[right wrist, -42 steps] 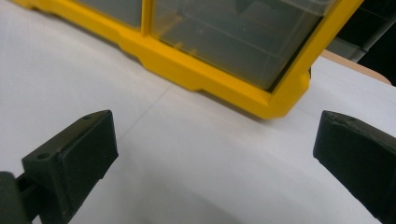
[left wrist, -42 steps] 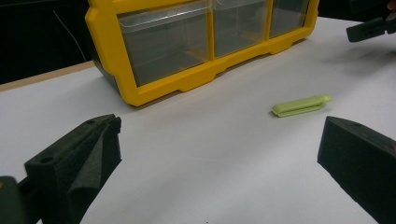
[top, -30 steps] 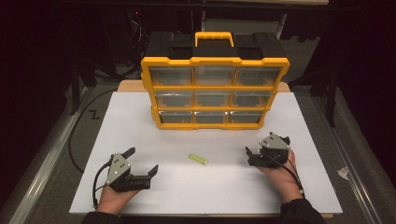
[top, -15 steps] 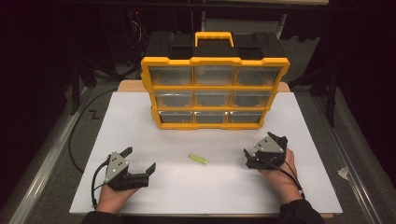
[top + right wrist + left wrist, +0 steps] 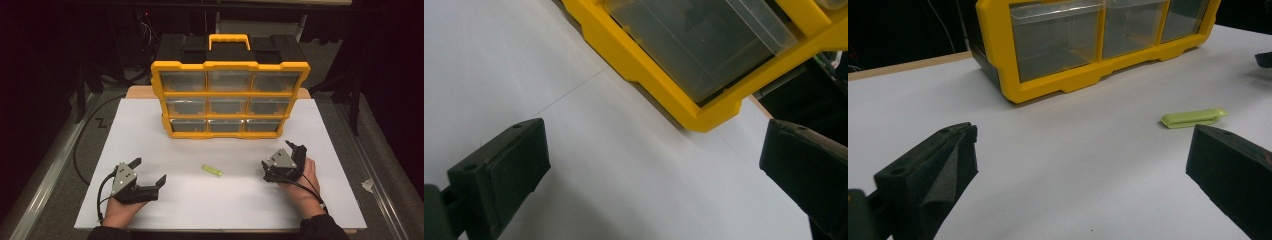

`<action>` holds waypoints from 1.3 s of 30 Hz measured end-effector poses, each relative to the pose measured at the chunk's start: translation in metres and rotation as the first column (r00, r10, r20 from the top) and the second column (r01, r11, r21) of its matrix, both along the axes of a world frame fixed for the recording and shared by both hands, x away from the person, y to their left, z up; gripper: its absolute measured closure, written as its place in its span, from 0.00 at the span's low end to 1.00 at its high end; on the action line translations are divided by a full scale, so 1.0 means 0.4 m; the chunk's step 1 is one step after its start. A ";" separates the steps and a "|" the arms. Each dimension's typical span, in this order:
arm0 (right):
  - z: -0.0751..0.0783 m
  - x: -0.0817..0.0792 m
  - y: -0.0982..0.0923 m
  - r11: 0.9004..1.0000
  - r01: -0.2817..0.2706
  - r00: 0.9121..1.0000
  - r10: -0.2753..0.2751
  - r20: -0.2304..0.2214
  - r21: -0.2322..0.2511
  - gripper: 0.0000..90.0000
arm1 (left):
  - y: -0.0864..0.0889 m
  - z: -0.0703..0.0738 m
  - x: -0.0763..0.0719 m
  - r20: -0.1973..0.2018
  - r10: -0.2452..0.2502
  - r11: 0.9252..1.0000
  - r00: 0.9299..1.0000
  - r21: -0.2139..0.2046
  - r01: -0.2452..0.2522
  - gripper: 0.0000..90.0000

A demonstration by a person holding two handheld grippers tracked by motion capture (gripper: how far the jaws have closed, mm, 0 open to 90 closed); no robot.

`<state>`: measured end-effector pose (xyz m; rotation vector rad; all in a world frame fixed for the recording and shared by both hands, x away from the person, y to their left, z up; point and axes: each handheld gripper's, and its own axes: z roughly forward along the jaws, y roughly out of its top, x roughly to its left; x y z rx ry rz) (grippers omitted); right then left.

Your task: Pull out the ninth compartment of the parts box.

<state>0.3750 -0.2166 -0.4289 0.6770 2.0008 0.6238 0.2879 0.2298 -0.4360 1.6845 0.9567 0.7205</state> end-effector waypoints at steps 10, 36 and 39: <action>-0.005 -0.006 0.011 0.997 -0.010 1.000 0.011 0.017 -0.081 0.01 | -0.002 -0.002 -0.002 0.033 0.006 1.000 0.999 -0.015 -0.006 0.00; 0.000 -0.044 0.066 0.906 -0.053 0.988 0.107 0.107 -0.420 0.01 | -0.005 0.002 -0.006 0.038 -0.014 1.000 0.999 -0.014 0.014 0.00; -0.002 -0.050 0.072 0.896 -0.055 0.987 0.116 0.113 -0.441 0.01 | -0.005 0.003 -0.007 0.038 -0.017 1.000 0.999 -0.012 0.017 0.00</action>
